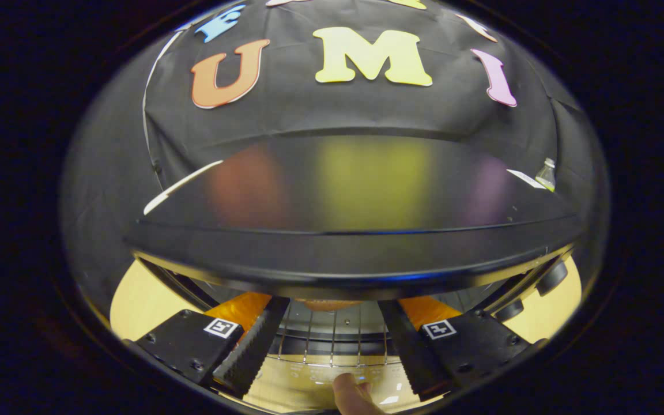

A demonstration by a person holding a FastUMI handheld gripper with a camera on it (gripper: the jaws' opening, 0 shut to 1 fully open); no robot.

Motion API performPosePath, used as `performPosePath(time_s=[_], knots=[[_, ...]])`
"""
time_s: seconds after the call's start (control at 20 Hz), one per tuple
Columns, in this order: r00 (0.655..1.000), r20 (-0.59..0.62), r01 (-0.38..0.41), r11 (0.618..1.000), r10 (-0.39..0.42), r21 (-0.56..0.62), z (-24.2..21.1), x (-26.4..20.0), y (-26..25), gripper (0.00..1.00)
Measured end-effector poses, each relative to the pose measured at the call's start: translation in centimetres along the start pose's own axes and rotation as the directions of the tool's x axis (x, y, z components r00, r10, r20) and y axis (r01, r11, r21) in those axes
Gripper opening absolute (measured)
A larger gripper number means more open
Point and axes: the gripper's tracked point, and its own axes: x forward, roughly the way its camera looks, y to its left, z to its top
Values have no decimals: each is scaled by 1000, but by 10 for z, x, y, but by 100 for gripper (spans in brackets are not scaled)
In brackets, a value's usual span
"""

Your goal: Open the toaster oven, put the food inside, and close the toaster oven door.

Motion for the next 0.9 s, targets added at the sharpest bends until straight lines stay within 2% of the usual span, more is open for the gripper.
performPosePath(time_s=[0.25, 0.4, 0.75, 0.9], knots=[[991, -100, 80, 989, -93, -126, -33, -5, -9, 100], [989, -130, 54, 993, -68, -103, -40, -19, -5, 98], [994, -99, 45, 998, -49, -43, -52, -62, -1, 100], [995, -96, 14, 1000, -15, -6, -71, -88, 5, 100]])
